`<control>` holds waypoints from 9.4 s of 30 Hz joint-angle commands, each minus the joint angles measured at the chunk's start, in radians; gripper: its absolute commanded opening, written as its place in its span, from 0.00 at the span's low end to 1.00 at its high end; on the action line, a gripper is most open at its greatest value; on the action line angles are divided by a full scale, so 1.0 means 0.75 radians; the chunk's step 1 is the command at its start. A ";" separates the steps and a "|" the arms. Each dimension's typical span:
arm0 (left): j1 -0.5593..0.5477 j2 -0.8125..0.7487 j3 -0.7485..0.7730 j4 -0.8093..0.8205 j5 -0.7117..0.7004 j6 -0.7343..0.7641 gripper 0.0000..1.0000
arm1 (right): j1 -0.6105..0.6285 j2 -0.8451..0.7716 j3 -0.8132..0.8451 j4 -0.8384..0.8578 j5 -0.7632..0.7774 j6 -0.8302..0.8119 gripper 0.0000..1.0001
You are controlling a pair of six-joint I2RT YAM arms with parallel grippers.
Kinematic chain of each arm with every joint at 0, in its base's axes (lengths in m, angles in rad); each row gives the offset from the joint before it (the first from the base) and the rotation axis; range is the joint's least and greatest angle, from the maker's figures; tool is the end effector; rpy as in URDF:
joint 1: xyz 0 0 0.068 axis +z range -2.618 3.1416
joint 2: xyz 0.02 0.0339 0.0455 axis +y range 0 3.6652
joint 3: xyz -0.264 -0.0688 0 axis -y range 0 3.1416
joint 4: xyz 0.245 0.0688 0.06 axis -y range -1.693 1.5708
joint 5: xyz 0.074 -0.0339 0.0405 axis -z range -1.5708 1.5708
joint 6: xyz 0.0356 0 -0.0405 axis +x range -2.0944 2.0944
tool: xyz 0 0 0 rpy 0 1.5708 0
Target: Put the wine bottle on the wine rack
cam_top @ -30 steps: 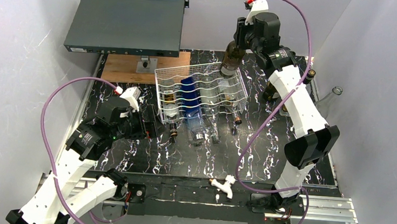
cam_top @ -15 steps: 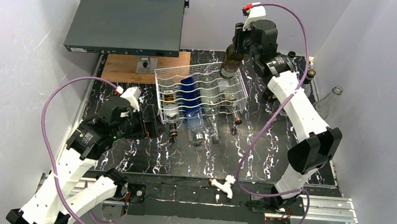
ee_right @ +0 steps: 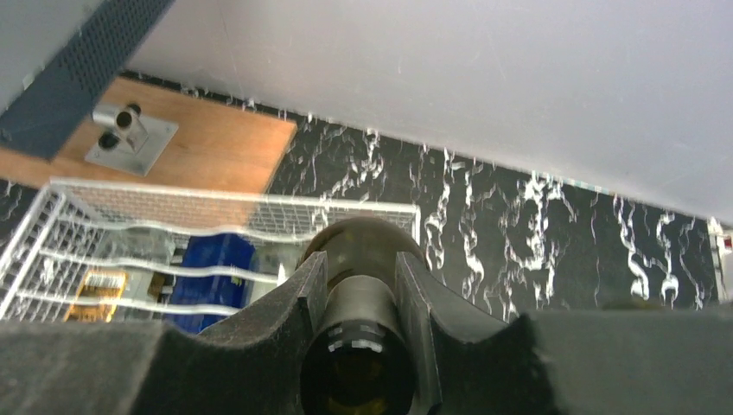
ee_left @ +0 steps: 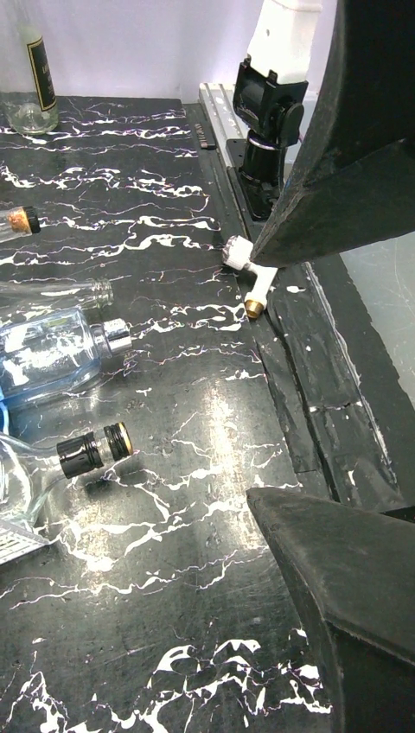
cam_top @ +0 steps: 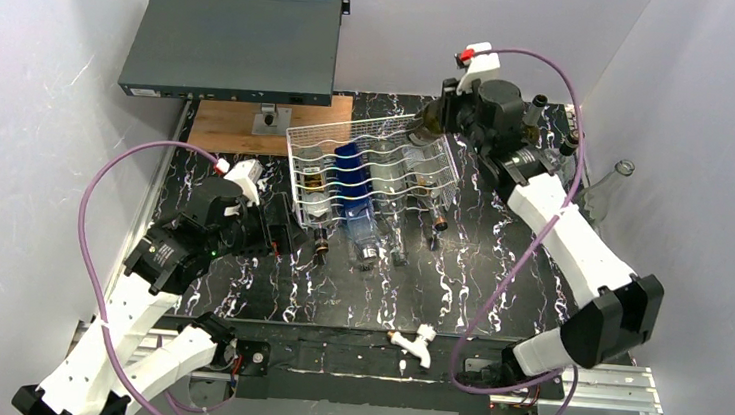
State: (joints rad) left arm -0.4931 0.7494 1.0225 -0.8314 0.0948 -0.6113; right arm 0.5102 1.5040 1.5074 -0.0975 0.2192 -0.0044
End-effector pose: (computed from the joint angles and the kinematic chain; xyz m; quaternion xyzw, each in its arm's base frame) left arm 0.1211 -0.0689 0.3592 -0.0287 0.8734 -0.2894 0.3906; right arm 0.3140 0.1668 0.4275 -0.1159 0.7297 0.0891 0.6680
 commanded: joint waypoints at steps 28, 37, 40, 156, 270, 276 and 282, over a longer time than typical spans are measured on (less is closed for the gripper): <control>-0.003 0.060 -0.007 0.074 0.073 0.023 0.98 | 0.054 -0.391 -0.821 0.108 0.056 0.304 0.01; -0.003 0.063 -0.001 0.078 0.073 0.033 0.98 | 0.054 -0.310 -0.619 -0.273 0.032 0.336 0.28; -0.004 0.057 -0.011 0.079 0.068 0.031 0.98 | 0.054 -0.324 -0.590 -0.380 0.021 0.339 0.50; -0.004 -0.041 0.082 -0.035 0.052 0.013 0.98 | -0.522 0.395 0.471 -0.444 0.264 0.197 0.20; -0.003 0.009 0.077 -0.028 0.044 0.038 0.98 | 0.308 0.014 0.011 -0.020 0.255 0.168 0.01; -0.005 0.025 0.064 0.000 0.064 0.035 0.98 | 0.333 -0.122 -0.195 -0.043 0.244 0.246 0.01; -0.003 0.028 0.068 0.004 0.066 0.033 0.98 | 0.366 -0.223 -0.363 -0.065 0.262 0.307 0.01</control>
State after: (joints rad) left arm -0.4931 0.7727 1.0744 -0.8364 0.1295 -0.5945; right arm 0.7673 1.3922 1.2915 -0.1444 0.4080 0.1680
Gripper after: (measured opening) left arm 0.983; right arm 0.401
